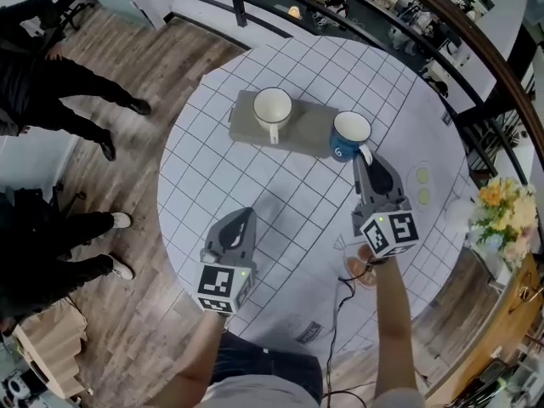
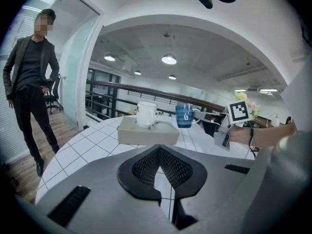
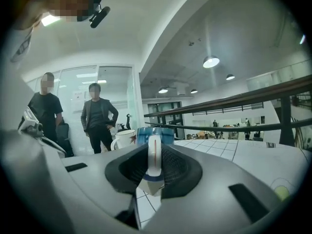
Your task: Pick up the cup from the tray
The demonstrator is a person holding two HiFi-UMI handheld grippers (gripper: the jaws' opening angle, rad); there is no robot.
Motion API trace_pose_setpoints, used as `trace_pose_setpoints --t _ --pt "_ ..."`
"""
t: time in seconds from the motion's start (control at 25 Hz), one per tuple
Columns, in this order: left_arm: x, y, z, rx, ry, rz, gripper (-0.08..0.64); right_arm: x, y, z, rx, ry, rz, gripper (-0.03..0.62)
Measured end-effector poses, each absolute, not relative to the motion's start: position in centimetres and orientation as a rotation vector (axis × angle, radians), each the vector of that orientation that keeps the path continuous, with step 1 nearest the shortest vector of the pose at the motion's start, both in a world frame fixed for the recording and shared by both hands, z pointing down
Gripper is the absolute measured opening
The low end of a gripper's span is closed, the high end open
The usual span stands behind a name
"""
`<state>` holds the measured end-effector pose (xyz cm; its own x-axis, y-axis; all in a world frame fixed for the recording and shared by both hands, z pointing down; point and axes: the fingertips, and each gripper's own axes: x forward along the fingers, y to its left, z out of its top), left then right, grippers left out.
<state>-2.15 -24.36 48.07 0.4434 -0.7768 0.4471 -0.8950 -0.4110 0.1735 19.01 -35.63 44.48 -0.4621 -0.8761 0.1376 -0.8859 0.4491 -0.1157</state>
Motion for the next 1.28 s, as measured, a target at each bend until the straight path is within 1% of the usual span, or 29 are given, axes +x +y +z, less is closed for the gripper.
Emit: trace_pose_setpoints --t 0.44,0.8,1.08,1.28 --pt "-0.1 -23.4 47.7 2.369 -1.376 0.433 0.008 24.3 -31.7 48.2 1.735 -2.499 0.392 0.052" --pt "0.0 -22.2 48.5 2.361 -1.369 0.463 0.008 25.0 -30.7 52.2 1.754 -2.429 0.478 0.052" --pt "-0.3 -21.7 48.5 2.347 -1.379 0.457 0.008 25.1 -30.2 52.5 1.764 -2.432 0.443 0.054" --pt "-0.4 -21.3 48.4 2.342 -1.384 0.457 0.008 24.5 -29.3 52.8 1.762 -2.403 0.315 0.054"
